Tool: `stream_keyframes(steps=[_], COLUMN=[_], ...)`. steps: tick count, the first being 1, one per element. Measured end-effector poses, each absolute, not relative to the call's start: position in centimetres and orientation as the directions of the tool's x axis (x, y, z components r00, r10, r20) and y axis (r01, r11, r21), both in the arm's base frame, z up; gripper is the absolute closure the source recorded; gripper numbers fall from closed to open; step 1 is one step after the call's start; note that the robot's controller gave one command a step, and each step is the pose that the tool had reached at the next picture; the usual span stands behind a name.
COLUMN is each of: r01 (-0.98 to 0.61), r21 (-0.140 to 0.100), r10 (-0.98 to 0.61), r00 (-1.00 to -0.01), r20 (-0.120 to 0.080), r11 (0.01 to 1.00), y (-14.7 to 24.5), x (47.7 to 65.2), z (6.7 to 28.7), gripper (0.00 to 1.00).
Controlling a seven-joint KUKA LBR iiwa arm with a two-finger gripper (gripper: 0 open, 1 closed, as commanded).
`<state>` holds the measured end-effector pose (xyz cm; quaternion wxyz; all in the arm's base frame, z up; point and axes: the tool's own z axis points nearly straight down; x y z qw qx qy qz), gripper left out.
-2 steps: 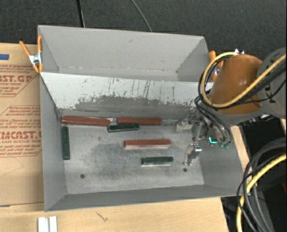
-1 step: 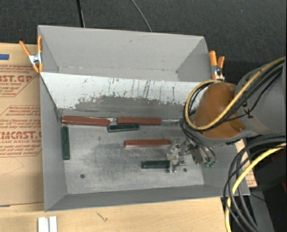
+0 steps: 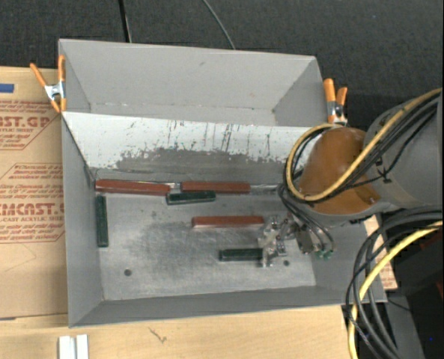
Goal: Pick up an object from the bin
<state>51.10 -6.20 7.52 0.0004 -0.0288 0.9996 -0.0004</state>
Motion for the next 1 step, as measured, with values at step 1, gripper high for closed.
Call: stream_keyframes(steps=[1], r01=[-0.512], r21=[-0.002], r10=[-0.512], r00=[-0.859], r20=[-0.003], r11=[0.859], y=[-8.29], x=[53.76], z=[20.28], gripper=[1.0])
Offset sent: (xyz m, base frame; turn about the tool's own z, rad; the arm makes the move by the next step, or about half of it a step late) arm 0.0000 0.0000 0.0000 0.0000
